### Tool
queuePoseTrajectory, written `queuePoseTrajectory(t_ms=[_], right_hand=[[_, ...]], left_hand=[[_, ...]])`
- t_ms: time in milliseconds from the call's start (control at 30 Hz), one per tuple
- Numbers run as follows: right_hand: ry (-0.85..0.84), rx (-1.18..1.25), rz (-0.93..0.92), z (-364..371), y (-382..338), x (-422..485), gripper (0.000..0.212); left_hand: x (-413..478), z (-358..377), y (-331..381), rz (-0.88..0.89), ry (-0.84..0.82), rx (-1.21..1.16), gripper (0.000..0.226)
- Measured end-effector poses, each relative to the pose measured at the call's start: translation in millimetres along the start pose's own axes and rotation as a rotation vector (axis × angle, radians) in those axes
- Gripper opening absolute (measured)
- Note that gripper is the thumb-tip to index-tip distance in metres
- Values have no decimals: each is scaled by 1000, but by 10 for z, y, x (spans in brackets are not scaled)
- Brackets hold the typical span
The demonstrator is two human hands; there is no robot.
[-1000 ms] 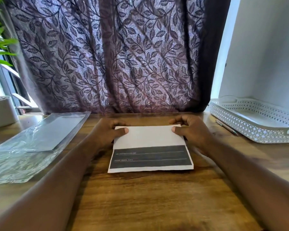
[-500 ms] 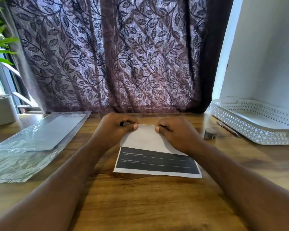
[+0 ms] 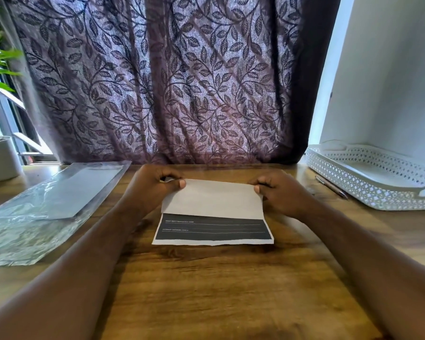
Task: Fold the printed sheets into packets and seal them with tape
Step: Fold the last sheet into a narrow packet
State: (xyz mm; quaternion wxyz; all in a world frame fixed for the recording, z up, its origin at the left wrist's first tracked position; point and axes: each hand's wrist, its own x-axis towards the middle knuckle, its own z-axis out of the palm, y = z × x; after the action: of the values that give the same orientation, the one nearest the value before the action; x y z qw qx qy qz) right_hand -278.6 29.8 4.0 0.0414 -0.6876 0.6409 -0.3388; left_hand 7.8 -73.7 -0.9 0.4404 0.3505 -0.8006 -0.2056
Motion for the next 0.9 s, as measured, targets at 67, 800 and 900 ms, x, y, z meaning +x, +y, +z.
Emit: queuePoseTrajectory(t_ms=[67, 800, 900], right_hand=[[21, 62, 50, 7, 23, 4, 17], [218, 24, -169, 145, -344, -34, 4], [232, 54, -146, 96, -289, -15, 4]], left_hand=[[2, -5, -9, -14, 7, 22, 9], [36, 271, 430, 363, -58, 590, 16], [56, 138, 307, 282, -11, 640, 25]])
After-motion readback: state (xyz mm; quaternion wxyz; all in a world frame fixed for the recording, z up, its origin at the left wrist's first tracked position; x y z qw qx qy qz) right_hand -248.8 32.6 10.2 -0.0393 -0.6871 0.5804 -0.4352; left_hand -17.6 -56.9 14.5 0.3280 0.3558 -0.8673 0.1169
